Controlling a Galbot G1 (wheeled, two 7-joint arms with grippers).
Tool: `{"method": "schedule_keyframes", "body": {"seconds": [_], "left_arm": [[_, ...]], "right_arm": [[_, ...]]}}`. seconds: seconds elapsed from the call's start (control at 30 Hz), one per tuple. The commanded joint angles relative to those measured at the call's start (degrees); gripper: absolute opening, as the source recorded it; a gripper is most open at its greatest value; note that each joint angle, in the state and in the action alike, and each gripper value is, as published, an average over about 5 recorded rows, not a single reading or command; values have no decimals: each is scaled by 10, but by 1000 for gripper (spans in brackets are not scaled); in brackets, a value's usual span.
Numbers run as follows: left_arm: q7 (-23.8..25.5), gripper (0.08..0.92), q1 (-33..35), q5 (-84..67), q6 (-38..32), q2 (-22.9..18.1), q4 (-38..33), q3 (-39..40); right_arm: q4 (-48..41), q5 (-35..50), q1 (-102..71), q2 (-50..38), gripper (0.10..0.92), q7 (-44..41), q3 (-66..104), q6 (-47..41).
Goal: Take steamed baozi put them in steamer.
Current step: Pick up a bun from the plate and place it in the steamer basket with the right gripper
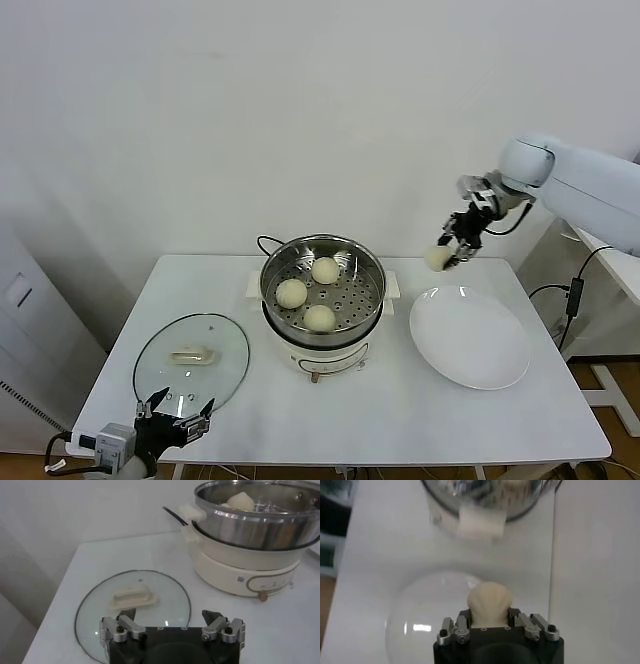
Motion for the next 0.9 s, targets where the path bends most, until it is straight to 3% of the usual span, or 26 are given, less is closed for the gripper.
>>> {"method": "schedule_keyframes", "body": {"seconds": [0.03, 0.9], "left_arm": [[-1, 823, 0, 0, 0, 1, 0, 1], [0, 823, 5, 0, -2, -14, 0, -4]], "right_arm": [[46, 164, 74, 98, 450, 48, -87, -108], [43, 139, -38, 170, 450, 156, -55, -185]]}}
